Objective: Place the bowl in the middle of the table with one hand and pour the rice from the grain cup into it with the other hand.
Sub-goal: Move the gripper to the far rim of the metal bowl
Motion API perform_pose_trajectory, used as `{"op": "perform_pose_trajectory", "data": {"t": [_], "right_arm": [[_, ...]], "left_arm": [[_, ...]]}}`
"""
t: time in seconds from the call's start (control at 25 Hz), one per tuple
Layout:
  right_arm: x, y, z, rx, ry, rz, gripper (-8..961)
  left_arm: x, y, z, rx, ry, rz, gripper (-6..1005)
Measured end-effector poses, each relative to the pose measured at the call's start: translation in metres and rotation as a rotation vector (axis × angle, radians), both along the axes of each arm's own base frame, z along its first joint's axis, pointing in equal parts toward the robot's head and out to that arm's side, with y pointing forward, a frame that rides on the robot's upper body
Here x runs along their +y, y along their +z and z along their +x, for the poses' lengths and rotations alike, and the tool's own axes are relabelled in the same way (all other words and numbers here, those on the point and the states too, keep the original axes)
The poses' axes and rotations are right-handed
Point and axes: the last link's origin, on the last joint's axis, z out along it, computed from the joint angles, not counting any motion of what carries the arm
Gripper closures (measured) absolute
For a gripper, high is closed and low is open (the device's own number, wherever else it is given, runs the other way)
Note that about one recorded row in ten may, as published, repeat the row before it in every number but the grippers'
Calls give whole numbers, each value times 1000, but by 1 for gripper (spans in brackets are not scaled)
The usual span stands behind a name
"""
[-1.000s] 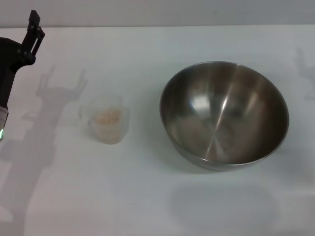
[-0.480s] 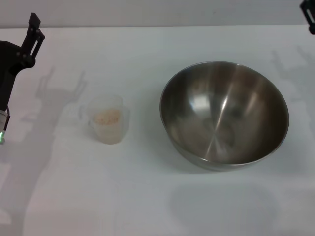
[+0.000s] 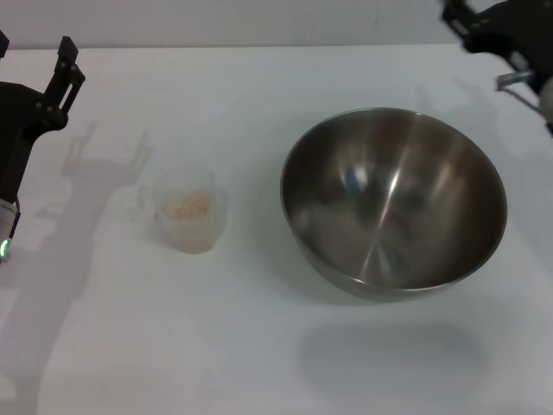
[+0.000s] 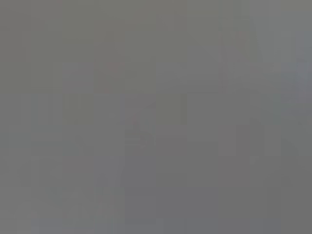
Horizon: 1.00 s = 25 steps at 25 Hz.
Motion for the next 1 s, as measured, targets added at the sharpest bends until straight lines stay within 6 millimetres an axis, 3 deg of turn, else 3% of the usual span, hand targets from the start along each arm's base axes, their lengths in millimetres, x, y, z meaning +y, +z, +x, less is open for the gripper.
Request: {"op": "perform_pose_trajectory", "data": {"t": [0.28, 0.4, 0.44, 0.52, 0.84, 1.0], "right_arm": [[-8, -13, -35, -100, -208, -155, 316], [-21, 0, -60, -108, -268, -295, 323], [-21, 0, -60, -108, -268, -295, 326], [-33, 16, -73, -136, -291, -365, 331], [-40, 43, -63, -205, -397, -501, 350], [-31, 48, -41, -260, -489, -560, 360]], "left_arm": [[-2, 1, -5, 11, 14, -2, 174], [-2, 1, -6, 11, 17, -2, 175], [-2, 1, -6, 12, 18, -3, 175], [-3, 1, -7, 12, 20, -3, 175], [-3, 1, -8, 11, 26, 1, 175], [-4, 1, -8, 9, 26, 1, 175]]}}
